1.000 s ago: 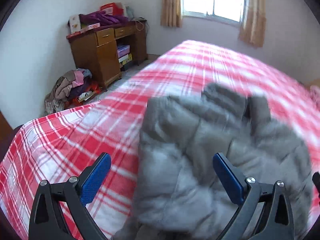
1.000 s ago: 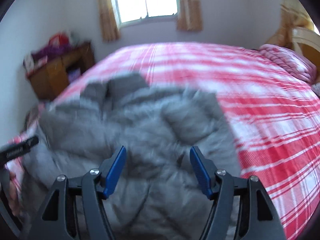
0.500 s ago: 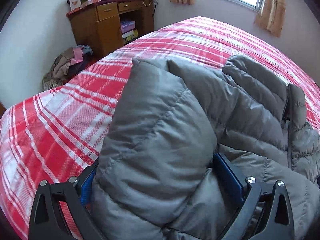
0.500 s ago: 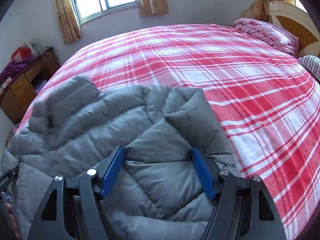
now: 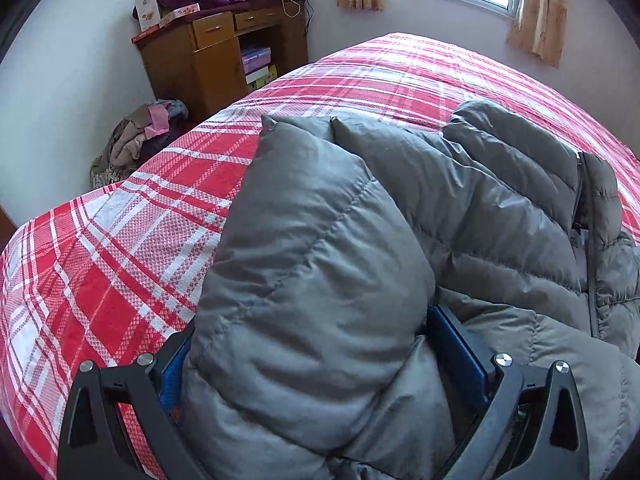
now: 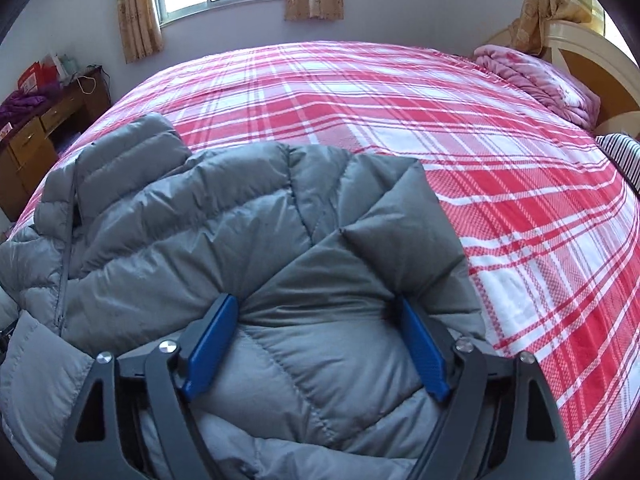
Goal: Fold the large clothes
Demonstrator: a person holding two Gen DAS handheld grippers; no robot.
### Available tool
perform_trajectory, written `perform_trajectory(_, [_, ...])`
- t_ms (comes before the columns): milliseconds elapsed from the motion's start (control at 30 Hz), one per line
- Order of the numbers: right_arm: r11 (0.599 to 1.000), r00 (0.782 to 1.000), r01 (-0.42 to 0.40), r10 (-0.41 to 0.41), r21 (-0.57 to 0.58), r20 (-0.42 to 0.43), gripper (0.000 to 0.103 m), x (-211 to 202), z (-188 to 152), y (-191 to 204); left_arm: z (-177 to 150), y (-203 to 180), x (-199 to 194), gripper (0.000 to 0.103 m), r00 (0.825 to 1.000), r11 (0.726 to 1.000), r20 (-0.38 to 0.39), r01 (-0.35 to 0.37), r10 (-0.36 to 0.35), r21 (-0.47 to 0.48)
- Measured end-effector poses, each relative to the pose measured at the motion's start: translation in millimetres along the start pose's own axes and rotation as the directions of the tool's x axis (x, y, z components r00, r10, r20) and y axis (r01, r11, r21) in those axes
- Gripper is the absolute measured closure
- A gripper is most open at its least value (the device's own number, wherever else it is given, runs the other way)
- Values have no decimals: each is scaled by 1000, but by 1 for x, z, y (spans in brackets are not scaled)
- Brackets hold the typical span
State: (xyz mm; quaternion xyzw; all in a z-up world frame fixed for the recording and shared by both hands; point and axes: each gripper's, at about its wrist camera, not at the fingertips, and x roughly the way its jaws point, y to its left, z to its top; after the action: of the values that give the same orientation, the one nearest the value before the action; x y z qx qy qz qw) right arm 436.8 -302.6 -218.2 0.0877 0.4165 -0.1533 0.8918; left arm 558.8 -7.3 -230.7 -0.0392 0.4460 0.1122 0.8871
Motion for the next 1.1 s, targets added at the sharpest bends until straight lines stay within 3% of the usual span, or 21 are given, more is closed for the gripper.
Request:
perform_trajectory(133, [1000,1000,-1,1,-19,-14,13,0,0,3,6,8,-11,1,998,999,-35,48,-48,13])
perform_trajectory(200, [999,999,-17,15,-48,-44,7,1,3,6,12,18,-31,1,998,998,-9,55,-55,10])
perform_trajectory(300, [994,994,-76,69,-80,-88,6,-9,12,5,35,20,-60,1,992,993,53,108,-110,42])
perform_trajectory(367, [991,992,-110,105,-77,-72,6,-20,23,6,55,12,-66,1,989,990,70,126,-131,61])
perform_trajectory(500, [983,985,-171,169,-70,-33,0,-31,63,19,99,-12,-54,1,990,989,69,121,-127,79])
perform_trajectory(567, [976,978,-207,204,-61,-50,0,-24,84,29,120,-23,-41,1,985,983,42,164,-168,80])
perform_trajectory(800, [961,959,-275,272,-27,-75,0,12,139,57,175,-58,9,1,977,977,-26,214,-213,23])
perform_trajectory(900, [962,958,-271,270,-6,-99,0,35,155,65,181,-75,28,1,974,974,-58,222,-220,38])
perform_trajectory(1100, [961,947,-275,275,24,-168,0,73,165,74,167,-102,46,1,969,955,-96,242,-228,171])
